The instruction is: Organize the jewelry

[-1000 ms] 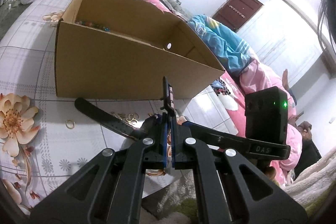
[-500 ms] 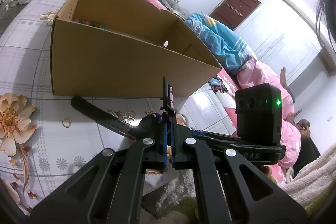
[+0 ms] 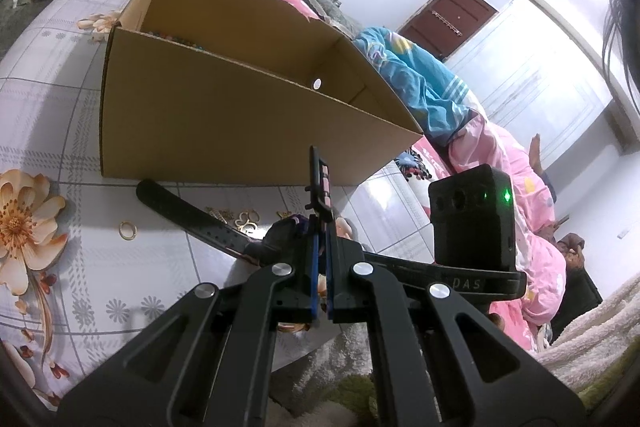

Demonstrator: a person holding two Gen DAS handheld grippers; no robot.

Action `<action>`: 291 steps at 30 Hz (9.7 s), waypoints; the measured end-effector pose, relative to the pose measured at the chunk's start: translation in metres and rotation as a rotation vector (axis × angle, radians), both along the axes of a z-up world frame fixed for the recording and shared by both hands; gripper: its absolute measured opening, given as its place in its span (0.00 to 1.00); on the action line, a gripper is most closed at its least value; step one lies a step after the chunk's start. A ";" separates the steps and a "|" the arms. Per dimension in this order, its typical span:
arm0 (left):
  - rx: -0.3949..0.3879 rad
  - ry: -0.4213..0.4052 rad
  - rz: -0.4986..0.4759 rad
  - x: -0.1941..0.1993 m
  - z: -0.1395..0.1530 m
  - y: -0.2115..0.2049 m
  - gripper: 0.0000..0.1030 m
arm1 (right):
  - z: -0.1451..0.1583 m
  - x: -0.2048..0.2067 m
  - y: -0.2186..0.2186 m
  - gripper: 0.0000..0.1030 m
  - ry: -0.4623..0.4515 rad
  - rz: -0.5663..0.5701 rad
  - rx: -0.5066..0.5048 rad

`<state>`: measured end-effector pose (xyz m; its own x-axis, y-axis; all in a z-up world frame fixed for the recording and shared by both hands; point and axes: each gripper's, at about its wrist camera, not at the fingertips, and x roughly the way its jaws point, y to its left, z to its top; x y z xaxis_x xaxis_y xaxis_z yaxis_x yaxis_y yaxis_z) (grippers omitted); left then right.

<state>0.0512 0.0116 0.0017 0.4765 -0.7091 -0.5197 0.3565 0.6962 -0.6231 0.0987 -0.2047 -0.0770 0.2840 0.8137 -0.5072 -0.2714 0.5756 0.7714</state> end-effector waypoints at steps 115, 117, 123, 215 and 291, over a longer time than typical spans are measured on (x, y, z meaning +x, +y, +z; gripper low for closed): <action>0.196 -0.150 -0.019 -0.017 0.004 -0.047 0.02 | 0.076 -0.006 -0.003 0.44 -0.056 0.046 -0.142; 0.216 -0.173 -0.016 -0.020 0.004 -0.052 0.02 | 0.081 -0.008 0.003 0.44 -0.050 0.050 -0.183; 0.309 -0.264 -0.016 -0.030 0.001 -0.070 0.02 | 0.077 -0.008 0.008 0.44 0.000 0.007 -0.338; 0.010 0.398 0.259 0.043 -0.051 0.088 0.41 | 0.044 -0.014 -0.032 0.07 -0.008 -0.207 -0.377; 0.069 0.318 0.280 0.004 -0.036 0.098 0.35 | 0.035 -0.011 -0.023 0.08 0.012 -0.215 -0.363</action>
<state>0.0552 0.1098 -0.0342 0.4540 -0.5333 -0.7138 -0.0550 0.7828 -0.6198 0.0879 -0.2280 -0.0418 0.4205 0.5046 -0.7540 -0.1077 0.8530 0.5108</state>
